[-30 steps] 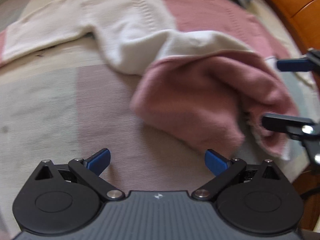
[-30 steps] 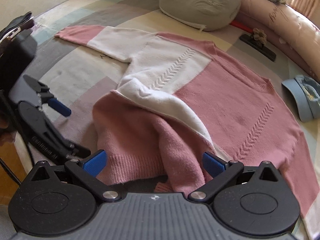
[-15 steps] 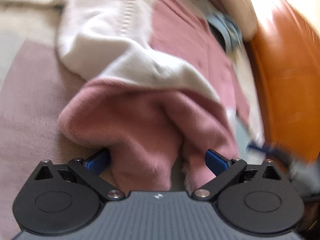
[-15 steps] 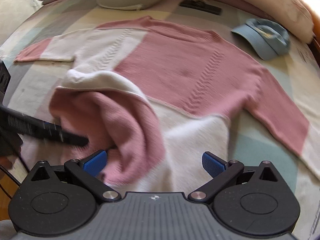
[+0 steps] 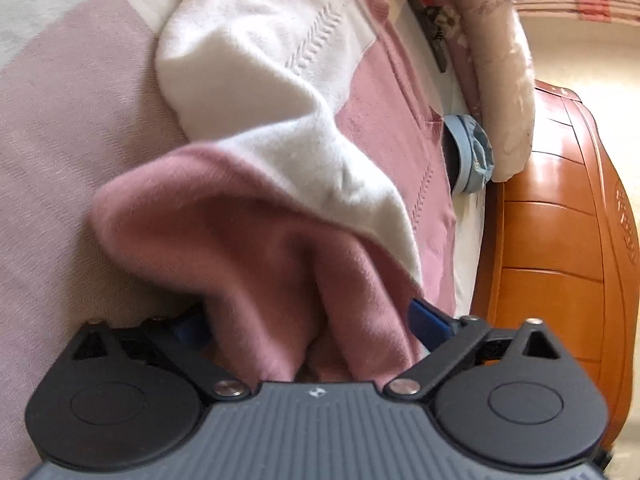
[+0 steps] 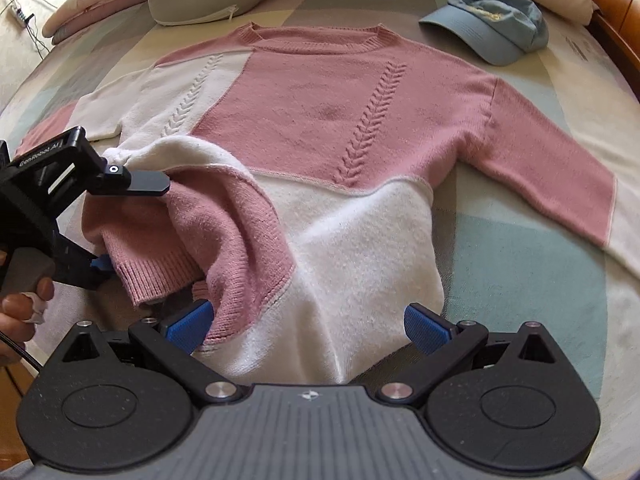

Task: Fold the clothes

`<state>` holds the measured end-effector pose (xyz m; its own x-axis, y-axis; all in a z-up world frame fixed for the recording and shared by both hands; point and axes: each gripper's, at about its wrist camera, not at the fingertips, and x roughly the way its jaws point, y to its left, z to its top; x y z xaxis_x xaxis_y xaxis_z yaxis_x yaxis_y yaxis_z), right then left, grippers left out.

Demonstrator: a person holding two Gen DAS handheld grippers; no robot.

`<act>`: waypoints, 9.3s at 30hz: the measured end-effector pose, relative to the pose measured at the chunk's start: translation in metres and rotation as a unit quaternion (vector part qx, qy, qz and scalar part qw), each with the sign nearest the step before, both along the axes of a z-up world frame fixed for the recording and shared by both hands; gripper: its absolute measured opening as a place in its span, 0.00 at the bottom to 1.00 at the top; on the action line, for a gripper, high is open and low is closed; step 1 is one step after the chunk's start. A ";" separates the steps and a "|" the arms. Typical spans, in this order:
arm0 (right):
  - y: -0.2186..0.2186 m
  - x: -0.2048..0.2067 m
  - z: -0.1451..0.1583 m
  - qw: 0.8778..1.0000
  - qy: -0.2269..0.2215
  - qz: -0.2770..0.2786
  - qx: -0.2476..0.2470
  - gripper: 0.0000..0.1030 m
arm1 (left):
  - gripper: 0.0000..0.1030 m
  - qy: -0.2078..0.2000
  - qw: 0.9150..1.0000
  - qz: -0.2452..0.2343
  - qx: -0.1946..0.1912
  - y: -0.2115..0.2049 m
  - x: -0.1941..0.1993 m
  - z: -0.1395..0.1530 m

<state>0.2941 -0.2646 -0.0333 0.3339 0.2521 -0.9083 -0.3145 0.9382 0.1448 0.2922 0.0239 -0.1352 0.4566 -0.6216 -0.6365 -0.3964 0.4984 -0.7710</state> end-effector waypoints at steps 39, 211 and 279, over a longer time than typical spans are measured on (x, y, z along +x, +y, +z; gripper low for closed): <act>-0.042 -0.011 -0.009 0.997 0.055 -0.048 0.031 1.00 | 0.24 0.160 0.945 -0.143 0.245 0.105 -0.063 0.073; -0.064 -0.190 -0.059 0.962 -0.151 -0.210 0.089 1.00 | 0.93 -0.312 0.694 -0.413 0.500 -0.127 0.006 0.076; -0.058 -0.072 -0.095 0.897 -0.126 -0.078 0.416 0.96 | 0.91 -0.317 0.782 -0.354 0.403 -0.058 -0.009 0.090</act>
<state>0.2218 -0.3222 -0.1283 0.5917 0.7410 -0.3176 -0.3104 0.5730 0.7585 0.2829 -0.0345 -0.0449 0.5615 -0.3749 -0.7377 0.5340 0.8451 -0.0230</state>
